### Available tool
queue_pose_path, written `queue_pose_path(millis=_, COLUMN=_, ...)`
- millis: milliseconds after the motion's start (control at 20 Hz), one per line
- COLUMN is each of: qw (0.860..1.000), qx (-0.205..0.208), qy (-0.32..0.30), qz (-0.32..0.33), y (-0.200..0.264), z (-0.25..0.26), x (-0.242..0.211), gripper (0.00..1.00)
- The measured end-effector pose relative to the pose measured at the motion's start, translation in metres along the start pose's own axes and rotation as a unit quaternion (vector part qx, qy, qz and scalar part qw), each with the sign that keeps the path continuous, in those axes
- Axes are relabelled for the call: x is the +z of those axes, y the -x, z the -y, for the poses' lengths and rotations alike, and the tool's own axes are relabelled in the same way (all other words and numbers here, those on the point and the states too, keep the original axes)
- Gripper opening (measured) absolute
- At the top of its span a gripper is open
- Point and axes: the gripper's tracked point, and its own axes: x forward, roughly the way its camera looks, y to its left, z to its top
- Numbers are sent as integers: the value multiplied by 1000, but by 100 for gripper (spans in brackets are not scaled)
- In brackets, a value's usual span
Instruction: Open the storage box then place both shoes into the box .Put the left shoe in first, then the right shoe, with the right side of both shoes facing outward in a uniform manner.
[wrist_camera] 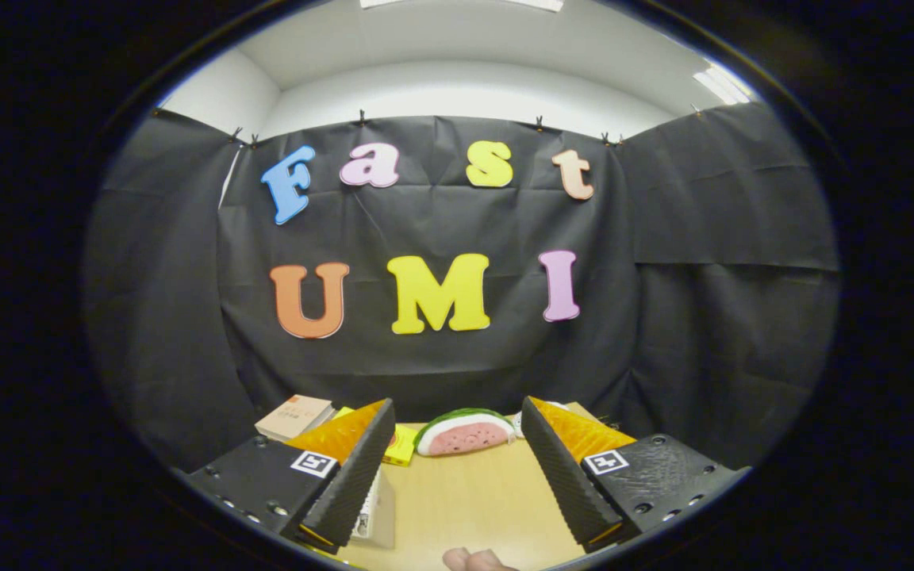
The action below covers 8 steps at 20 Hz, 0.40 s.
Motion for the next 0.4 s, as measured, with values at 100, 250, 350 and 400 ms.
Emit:
queue_pose_path(millis=100, qw=1000, qx=-2, qy=2, qz=1, y=1, z=3, x=3, gripper=97)
queue_pose_path(millis=250, qw=1000, qx=1, qy=7, qz=-4, y=2, z=-1, x=1, gripper=97)
queue_pose_path(millis=350, qw=1000, qx=7, qy=9, qz=-7, y=2, z=-8, x=1, gripper=97)
queue_pose_path(millis=400, qw=1000, qx=10, qy=14, qz=-9, y=1, z=-11, x=-1, gripper=97)
